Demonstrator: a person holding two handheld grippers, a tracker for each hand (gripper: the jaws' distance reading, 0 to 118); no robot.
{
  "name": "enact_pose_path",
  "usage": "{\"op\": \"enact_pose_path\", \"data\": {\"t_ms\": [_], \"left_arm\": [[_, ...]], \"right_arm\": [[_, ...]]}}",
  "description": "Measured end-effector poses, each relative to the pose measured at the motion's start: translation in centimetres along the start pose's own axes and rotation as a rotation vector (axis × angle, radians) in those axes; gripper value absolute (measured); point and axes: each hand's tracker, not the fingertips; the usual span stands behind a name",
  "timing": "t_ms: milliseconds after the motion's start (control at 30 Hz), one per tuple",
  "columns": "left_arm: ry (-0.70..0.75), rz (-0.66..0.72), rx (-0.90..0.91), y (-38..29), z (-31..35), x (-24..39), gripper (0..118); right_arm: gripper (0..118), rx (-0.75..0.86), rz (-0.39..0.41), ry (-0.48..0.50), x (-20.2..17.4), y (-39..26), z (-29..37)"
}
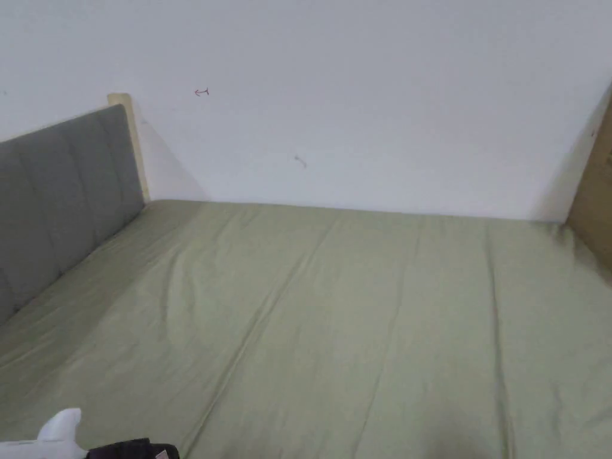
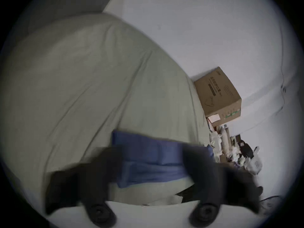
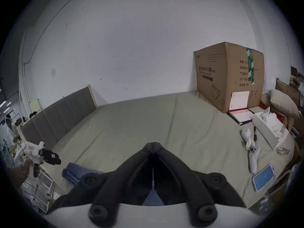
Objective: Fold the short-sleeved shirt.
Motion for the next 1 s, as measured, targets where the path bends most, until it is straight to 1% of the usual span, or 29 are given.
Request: {"op": "enact_pose_path", "data": {"t_ms": [33,67,100,133,167,233,300,333,367,400,433,500,533,567,600,633,667,700,733,767,800,833,867,933,1000], "left_arm": [[-0.010,0.032,-0.020,-0.6,-0.2,-0.5,115],[-0.024,0.051,-0.019,-1.1,0.2,-2.0,115],[-0.080,0.101,0.011,-1.1,-0.1,-2.9,115],[-0.095,0.155,-0.004,-1.3,-0.7,-4.1,116],[-0.116,0.194,-0.014,-1.5,-0.7,-3.2,118],[-0.176,0.247,-0.010,-2.0,-1.7,-4.1,118],[-0.269,0.310,-0.023,-2.7,-3.8,-6.5,118],[-0.384,0.345,0.006,-2.9,-4.3,-6.4,118],[-0.447,0.370,0.011,-2.9,-5.0,-6.2,118],[-0.483,0.391,-0.010,-2.9,-5.8,-5.8,118],[-0.522,0.406,-0.054,-2.3,-7.5,-8.2,118],[-0.475,0.287,-0.128,-2.3,-8.7,-7.0,118],[-0.427,0.198,-0.144,-2.0,-8.8,-6.5,118],[-0.380,0.121,-0.140,-3.1,-9.3,-4.3,118],[-0.361,0.107,-0.125,-3.3,-9.3,-4.0,115],[-0.351,0.117,-0.101,-3.6,-9.2,-4.1,104],[-0.319,0.136,-0.059,-3.9,-8.9,-4.4,54],[-0.237,0.159,-0.026,-3.3,-8.7,-6.4,10],[-0.052,0.181,-0.030,-3.7,-9.3,-7.3,11],[-0.118,0.217,-0.042,-4.6,-9.5,-8.4,11],[-0.247,0.255,0.026,-4.6,-8.9,-7.6,11],[-0.196,0.220,0.016,-4.8,-9.1,-6.1,11],[-0.103,0.125,0.014,-4.9,-8.9,-5.4,11],[-0.034,0.042,0.034,-4.7,-8.2,-3.6,11],[0.083,-0.066,0.047,-4.3,-7.2,-0.6,11]], "right_arm": [[0,-0.010,-0.002,0.004,-0.1,-0.1,-0.2],[0,-0.021,-0.003,0.009,-0.2,-0.3,-0.4],[0,-0.030,-0.001,0.012,-0.4,-0.4,-0.6],[0,-0.044,0.004,0.017,-0.7,-0.5,-0.9],[0,-0.054,0.007,0.020,-0.9,-0.5,-1.1],[0,-0.066,0.012,0.026,-1.2,-0.7,-1.3],[0,-0.080,0.014,0.032,-1.6,-0.9,-1.6],[0,-0.090,0.013,0.032,-2.3,-0.8,-1.4],[0,-0.099,0.010,0.036,-2.5,-0.9,-1.5],[0,-0.107,0.007,0.040,-2.6,-0.9,-1.7],[0,-0.113,0.008,0.042,-2.8,-0.9,-1.8],[0,-0.122,0.011,0.042,-3.0,-0.9,-1.9],[0,-0.126,0.010,0.043,-3.1,-0.9,-2.0],[0,-0.132,0.003,0.046,-3.2,-0.8,-2.1],[0,-0.136,-0.004,0.050,-3.0,-0.8,-2.1],[0,-0.140,-0.009,0.053,-3.0,-0.8,-2.1],[0,-0.143,-0.011,0.053,-3.1,-0.9,-2.2],[0,-0.145,-0.011,0.051,-3.1,-0.9,-2.2],[0,-0.147,-0.012,0.048,-2.9,-0.9,-2.2],[0,-0.151,-0.014,0.047,-2.9,-1.0,-2.3],[0,-0.157,-0.019,0.049,-2.9,-1.0,-2.4],[0,-0.164,-0.022,0.051,-2.9,-1.1,-2.4],[0,-0.169,-0.022,0.050,-2.7,-1.2,-2.4],[0,-0.177,-0.020,0.049,-2.7,-1.2,-2.5],[0,-0.179,-0.021,0.053,-2.5,-1.2,-2.4]]}}
